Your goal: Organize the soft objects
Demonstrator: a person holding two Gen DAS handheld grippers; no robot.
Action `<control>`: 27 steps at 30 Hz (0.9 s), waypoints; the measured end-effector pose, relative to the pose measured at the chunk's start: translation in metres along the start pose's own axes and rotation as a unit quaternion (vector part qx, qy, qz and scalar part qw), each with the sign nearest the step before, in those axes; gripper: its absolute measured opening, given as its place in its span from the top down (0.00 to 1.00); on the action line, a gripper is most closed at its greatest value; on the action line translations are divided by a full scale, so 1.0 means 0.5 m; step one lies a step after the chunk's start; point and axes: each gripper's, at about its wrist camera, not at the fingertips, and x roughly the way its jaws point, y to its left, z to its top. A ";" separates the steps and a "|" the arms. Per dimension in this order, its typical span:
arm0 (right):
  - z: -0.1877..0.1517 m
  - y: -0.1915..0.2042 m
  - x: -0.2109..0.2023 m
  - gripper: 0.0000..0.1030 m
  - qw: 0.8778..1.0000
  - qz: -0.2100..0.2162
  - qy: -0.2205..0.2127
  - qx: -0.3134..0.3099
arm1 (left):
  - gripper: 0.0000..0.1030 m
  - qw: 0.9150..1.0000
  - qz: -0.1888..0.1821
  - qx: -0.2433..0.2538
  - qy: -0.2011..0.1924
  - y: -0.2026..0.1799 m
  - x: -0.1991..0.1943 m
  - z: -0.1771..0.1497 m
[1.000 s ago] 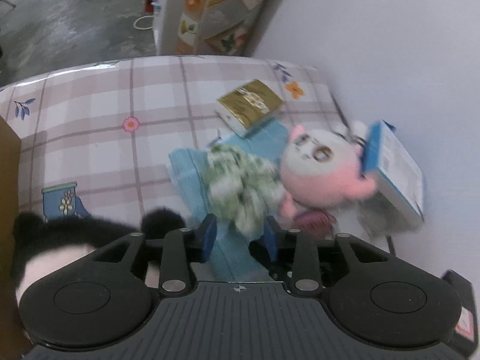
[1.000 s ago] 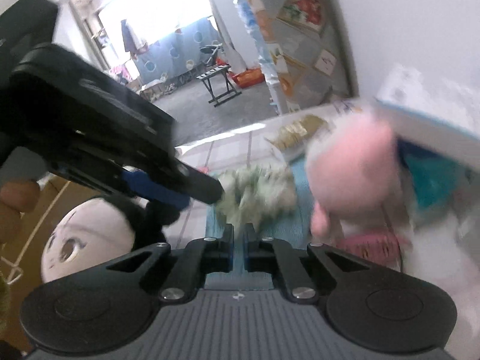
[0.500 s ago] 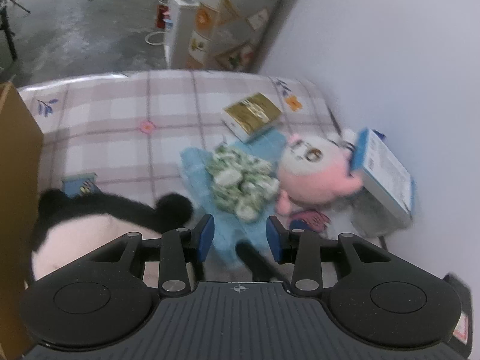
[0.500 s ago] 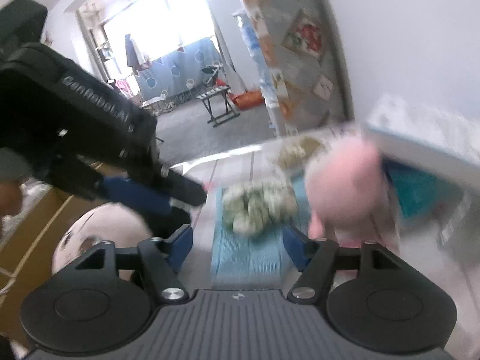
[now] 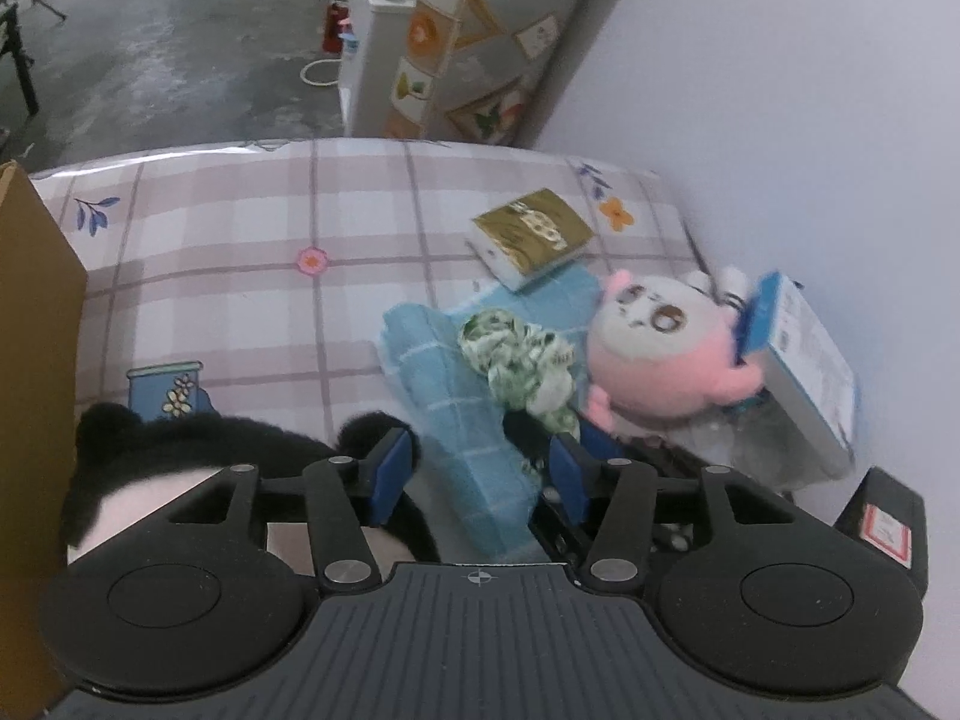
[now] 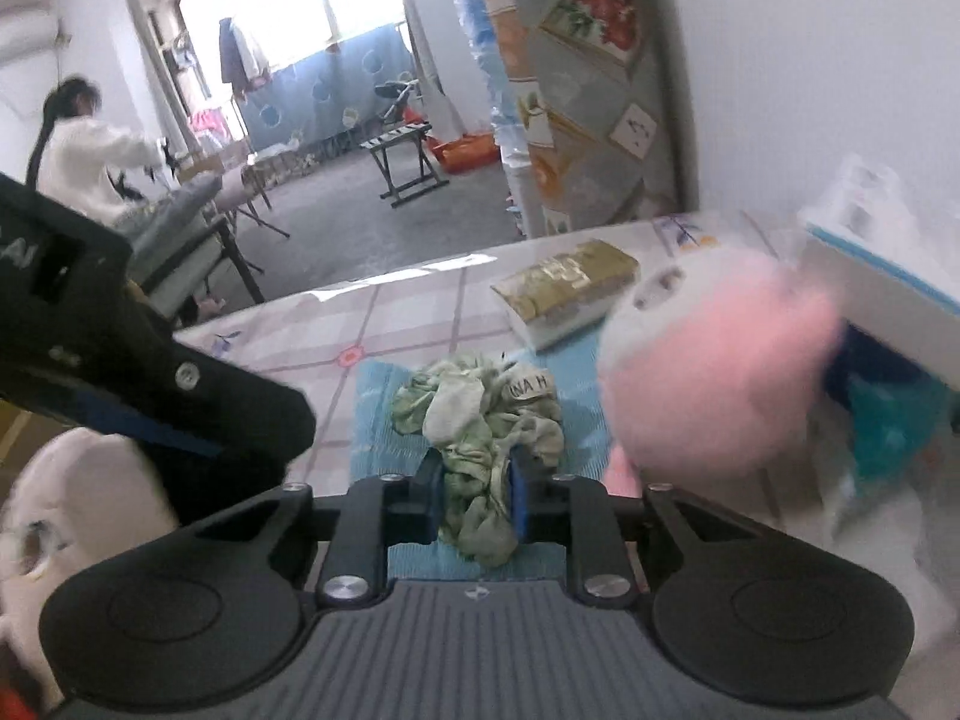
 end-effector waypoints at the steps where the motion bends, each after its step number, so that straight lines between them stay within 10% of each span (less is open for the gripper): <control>1: -0.008 -0.006 -0.017 0.69 1.000 0.006 -0.002 0.009 | 0.48 1.000 -0.004 0.004 0.001 -0.006 -0.006 -0.006; 16: -0.240 0.001 -0.277 0.68 0.997 0.038 0.032 0.067 | 0.36 0.989 -0.050 0.120 0.064 -0.125 -0.036 -0.202; 21: -0.277 0.033 -0.324 0.39 0.999 0.016 0.007 0.039 | 0.36 0.986 -0.044 0.146 0.066 -0.128 -0.020 -0.247; 27: -0.289 0.007 -0.372 0.39 0.998 0.008 -0.011 0.058 | 0.24 0.969 0.005 0.246 0.014 -0.147 -0.023 -0.291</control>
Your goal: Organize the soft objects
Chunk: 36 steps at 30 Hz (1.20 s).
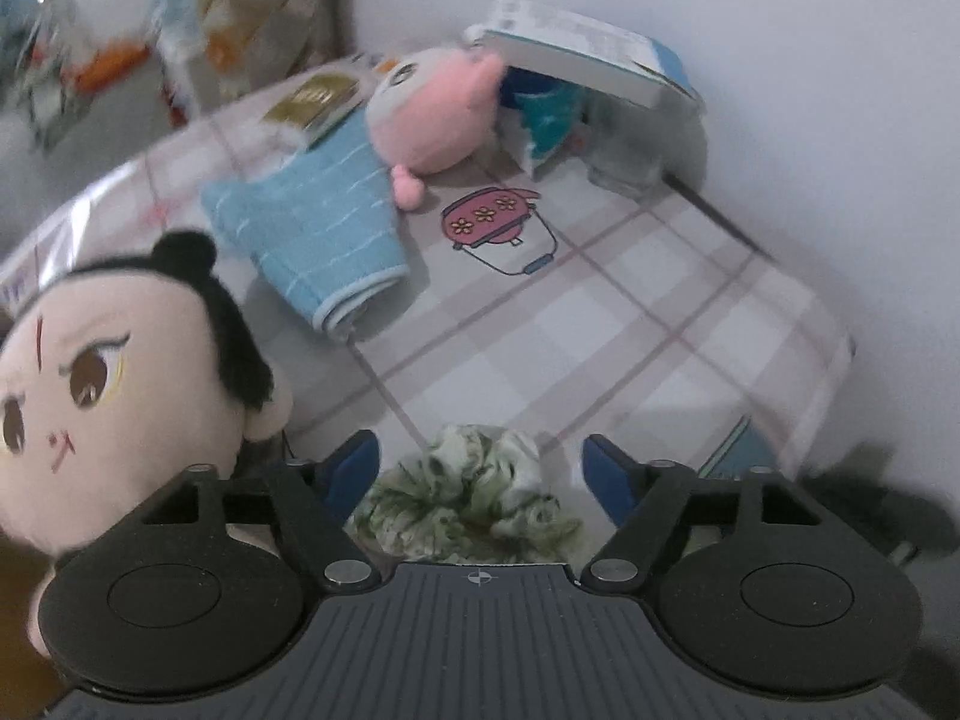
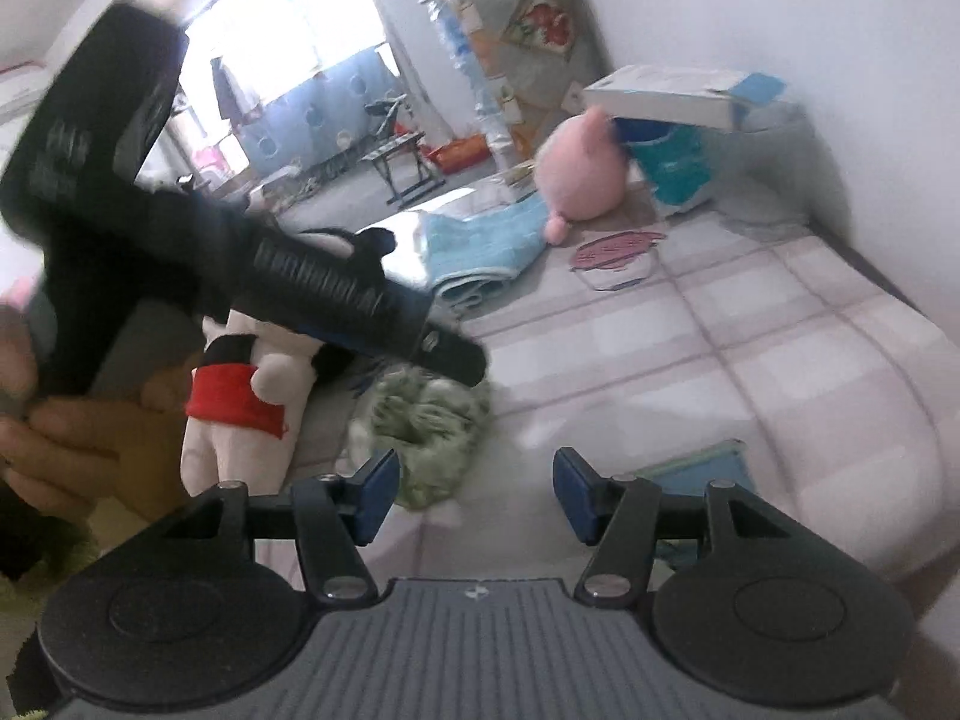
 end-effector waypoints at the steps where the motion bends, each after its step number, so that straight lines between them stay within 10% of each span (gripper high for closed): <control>1: 0.000 -0.008 -0.004 0.39 1.000 -0.002 -0.002 0.005 | 0.22 1.000 0.006 0.021 -0.005 -0.009 0.002 -0.007; 14: -0.009 -0.035 -0.056 0.39 0.999 -0.011 -0.029 0.027 | 0.16 0.998 0.043 0.055 0.004 -0.004 0.036 -0.032; 28: 0.040 -0.041 -0.108 0.39 0.996 -0.029 -0.087 0.013 | 0.66 0.999 0.035 0.015 0.026 0.021 0.055 -0.042; 36: 0.163 -0.015 -0.111 0.38 0.986 -0.047 -0.143 -0.072 | 0.75 0.999 0.038 -0.004 -0.003 0.048 0.023 -0.045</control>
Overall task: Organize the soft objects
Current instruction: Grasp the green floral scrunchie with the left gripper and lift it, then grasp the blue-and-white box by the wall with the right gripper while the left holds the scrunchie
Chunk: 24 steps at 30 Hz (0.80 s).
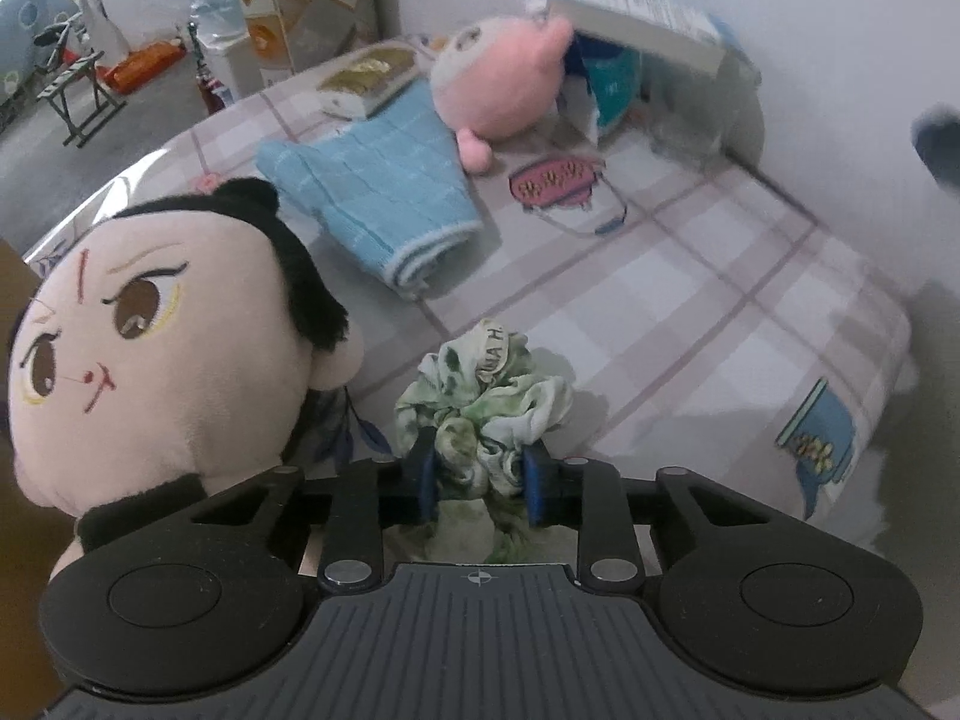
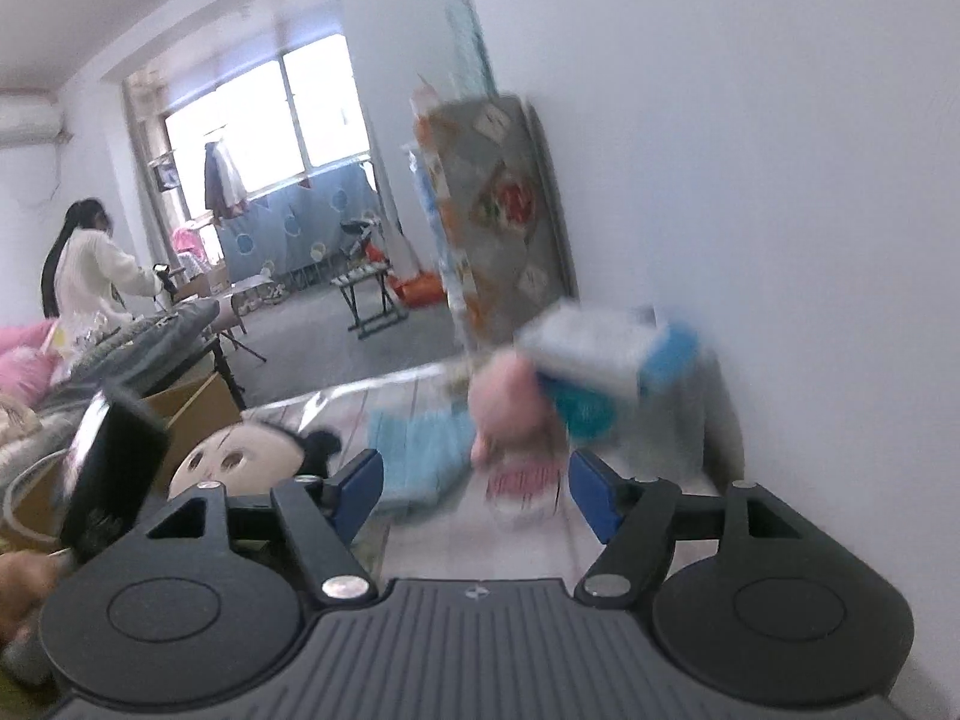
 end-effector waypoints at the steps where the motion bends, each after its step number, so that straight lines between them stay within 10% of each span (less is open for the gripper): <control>1: 0.015 0.000 0.013 0.38 1.000 -0.005 -0.006 -0.014 | 0.75 1.000 -0.004 -0.004 -0.006 0.005 -0.007 0.000; 8: 0.061 0.025 0.158 0.38 0.981 -0.100 -0.008 -0.169 | 0.75 0.998 -0.019 -0.033 -0.050 0.040 -0.056 0.007; 24: -0.022 0.058 0.362 0.43 0.890 -0.237 0.079 -0.382 | 0.75 0.994 -0.047 -0.067 -0.077 0.087 -0.081 0.013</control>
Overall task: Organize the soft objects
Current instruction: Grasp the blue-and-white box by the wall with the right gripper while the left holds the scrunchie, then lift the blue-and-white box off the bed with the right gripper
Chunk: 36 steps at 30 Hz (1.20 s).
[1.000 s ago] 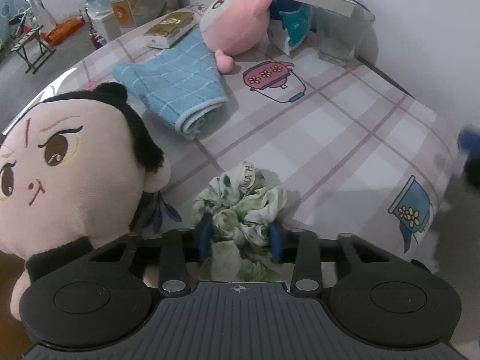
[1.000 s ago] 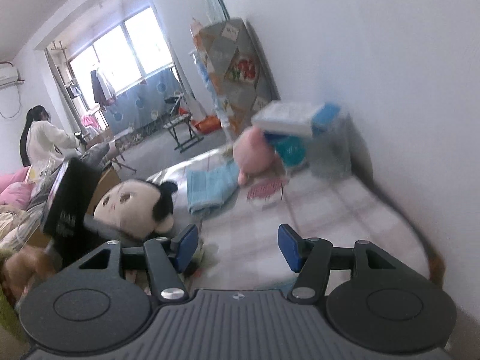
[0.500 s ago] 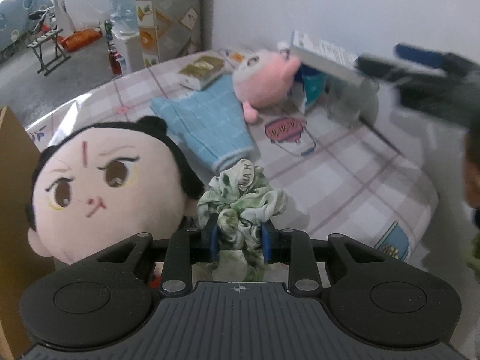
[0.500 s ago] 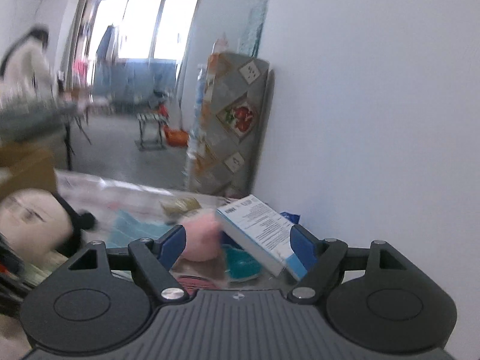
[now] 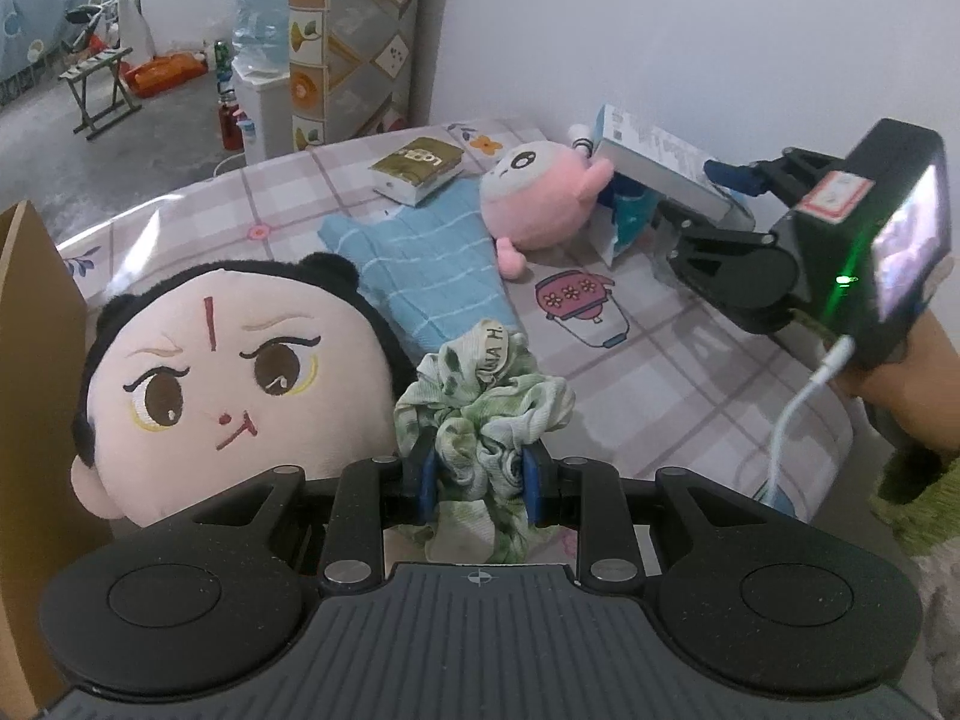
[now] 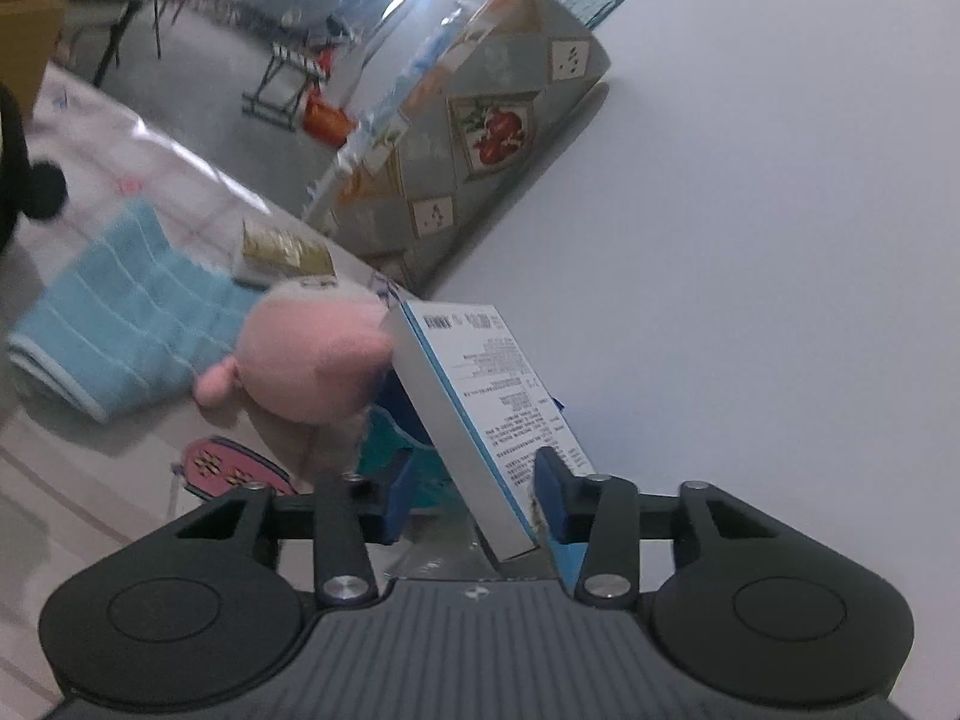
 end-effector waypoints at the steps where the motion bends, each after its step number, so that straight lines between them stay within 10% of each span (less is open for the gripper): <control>1: 0.000 0.000 0.004 0.46 1.000 -0.009 0.001 -0.009 | 0.75 1.000 0.000 0.000 0.000 0.000 0.000 0.000; 5: 0.002 0.004 0.008 0.67 0.999 -0.037 0.004 -0.028 | 0.75 1.000 -0.002 -0.003 -0.002 0.001 -0.001 0.001; 13: 0.014 -0.010 -0.023 0.70 0.997 -0.066 -0.010 -0.032 | 0.75 1.000 -0.002 -0.006 -0.006 0.005 -0.013 -0.004; 17: 0.013 0.003 -0.023 0.64 0.996 -0.073 -0.006 -0.046 | 0.75 1.000 -0.005 -0.005 -0.007 0.004 -0.021 -0.006; 21: 0.006 0.022 -0.004 0.30 0.995 -0.074 -0.001 -0.072 | 0.75 1.000 -0.005 -0.008 -0.007 0.007 -0.025 -0.007; 36: -0.004 0.055 0.059 0.29 0.990 -0.076 0.023 -0.120 | 0.75 1.000 -0.008 -0.010 -0.001 0.014 -0.014 -0.003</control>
